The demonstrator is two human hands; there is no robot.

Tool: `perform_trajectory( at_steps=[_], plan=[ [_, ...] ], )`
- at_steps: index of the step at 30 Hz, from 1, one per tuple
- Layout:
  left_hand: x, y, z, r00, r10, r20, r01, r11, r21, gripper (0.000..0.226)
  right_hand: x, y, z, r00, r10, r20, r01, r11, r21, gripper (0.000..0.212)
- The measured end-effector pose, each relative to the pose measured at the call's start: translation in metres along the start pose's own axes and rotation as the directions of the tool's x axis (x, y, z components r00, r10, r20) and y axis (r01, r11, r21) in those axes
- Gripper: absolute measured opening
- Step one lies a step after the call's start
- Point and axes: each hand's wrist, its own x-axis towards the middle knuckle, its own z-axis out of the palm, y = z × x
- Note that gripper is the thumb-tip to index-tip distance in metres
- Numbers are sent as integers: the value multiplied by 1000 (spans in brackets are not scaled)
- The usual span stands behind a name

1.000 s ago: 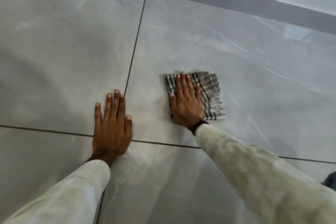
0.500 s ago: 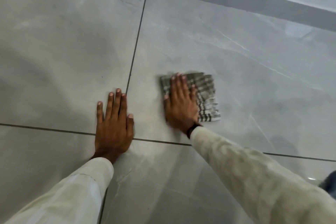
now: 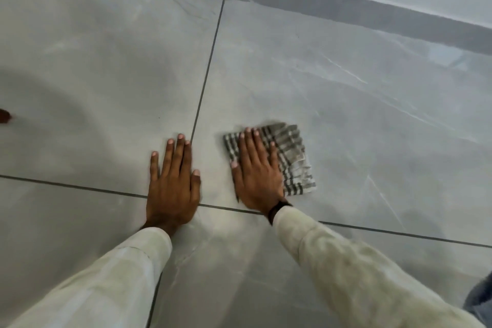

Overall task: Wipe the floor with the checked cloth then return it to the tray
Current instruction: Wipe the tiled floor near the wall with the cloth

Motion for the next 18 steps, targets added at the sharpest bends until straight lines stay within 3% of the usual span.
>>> perform_trajectory(
  at_steps=[6,12,17,18],
  plan=[
    [1,3,-8,999,-8,34,8,1000,4,71,-12,-7,-20,995,-39,92,25,989,147,76],
    [3,10,-22,987,-27,159,29,1000,-9,70,-11,-25,-38,993,62,99,-71,994,82,49],
    [8,28,-35,964,-142,224,171,978,-118,69,1,-30,-59,978,73,194,-98,987,127,3],
    [8,33,-41,966,-156,207,194,965,-175,69,2,-26,-68,968,122,217,-166,967,195,13]
  ],
)
